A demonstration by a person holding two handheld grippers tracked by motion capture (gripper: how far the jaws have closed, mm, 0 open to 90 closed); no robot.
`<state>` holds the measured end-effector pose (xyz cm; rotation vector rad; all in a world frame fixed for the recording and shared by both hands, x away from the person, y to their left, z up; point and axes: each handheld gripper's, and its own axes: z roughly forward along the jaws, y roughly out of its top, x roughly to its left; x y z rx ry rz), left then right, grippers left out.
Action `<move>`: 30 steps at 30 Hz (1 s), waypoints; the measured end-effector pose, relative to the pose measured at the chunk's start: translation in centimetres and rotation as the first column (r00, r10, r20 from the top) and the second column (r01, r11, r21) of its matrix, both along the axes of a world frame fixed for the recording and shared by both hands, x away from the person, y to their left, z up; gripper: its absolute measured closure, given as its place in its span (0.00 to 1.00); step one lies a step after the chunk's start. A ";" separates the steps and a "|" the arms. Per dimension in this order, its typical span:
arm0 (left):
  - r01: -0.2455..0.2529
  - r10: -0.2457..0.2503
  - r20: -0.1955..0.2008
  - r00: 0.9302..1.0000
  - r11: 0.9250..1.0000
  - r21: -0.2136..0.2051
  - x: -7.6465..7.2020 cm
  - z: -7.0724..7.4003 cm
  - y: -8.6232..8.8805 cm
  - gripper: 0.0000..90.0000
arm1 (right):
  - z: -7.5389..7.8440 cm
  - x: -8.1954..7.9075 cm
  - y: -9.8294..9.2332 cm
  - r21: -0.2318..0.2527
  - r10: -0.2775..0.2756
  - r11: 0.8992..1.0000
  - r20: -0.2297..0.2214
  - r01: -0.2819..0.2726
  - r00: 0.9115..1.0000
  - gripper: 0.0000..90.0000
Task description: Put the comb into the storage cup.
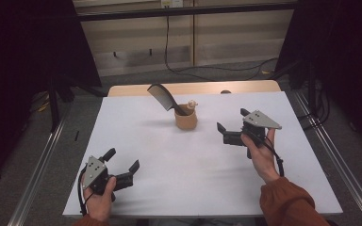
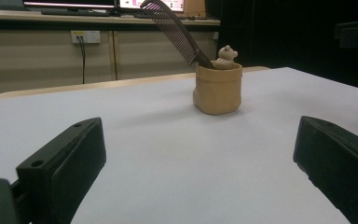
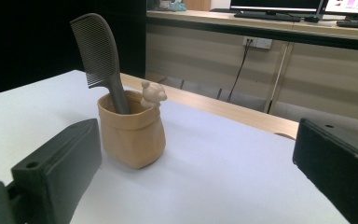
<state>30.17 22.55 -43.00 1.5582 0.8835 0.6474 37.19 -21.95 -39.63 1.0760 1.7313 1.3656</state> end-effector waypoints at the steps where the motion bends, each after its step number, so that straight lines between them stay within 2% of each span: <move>1: 0.000 0.000 0.000 1.000 1.000 0.004 0.0 0.0 0.0 0.03 | 0.0 -0.2 -0.1 -0.004 -0.004 1.000 0.001 0.004 1.000 0.01; 4: -0.002 0.002 0.004 1.000 1.000 0.015 -0.1 0.0 0.1 0.03 | -0.1 -0.6 -0.5 -0.003 -0.011 1.000 0.009 0.011 1.000 0.01; 11: -0.014 0.014 0.002 1.000 1.000 0.005 -0.1 0.0 0.0 0.03 | -0.2 -1.7 -1.4 0.007 -0.031 0.999 0.010 0.031 0.999 0.01; 17: -0.012 0.012 0.002 1.000 1.000 0.008 -0.1 0.0 0.0 0.03 | -0.2 -2.8 -2.0 0.009 -0.045 0.999 0.035 0.045 0.998 0.00; 30: -0.025 0.025 0.000 1.000 1.000 0.012 -0.2 0.1 0.1 0.03 | -0.7 -4.9 -3.4 0.024 -0.066 0.998 0.027 0.065 0.997 0.01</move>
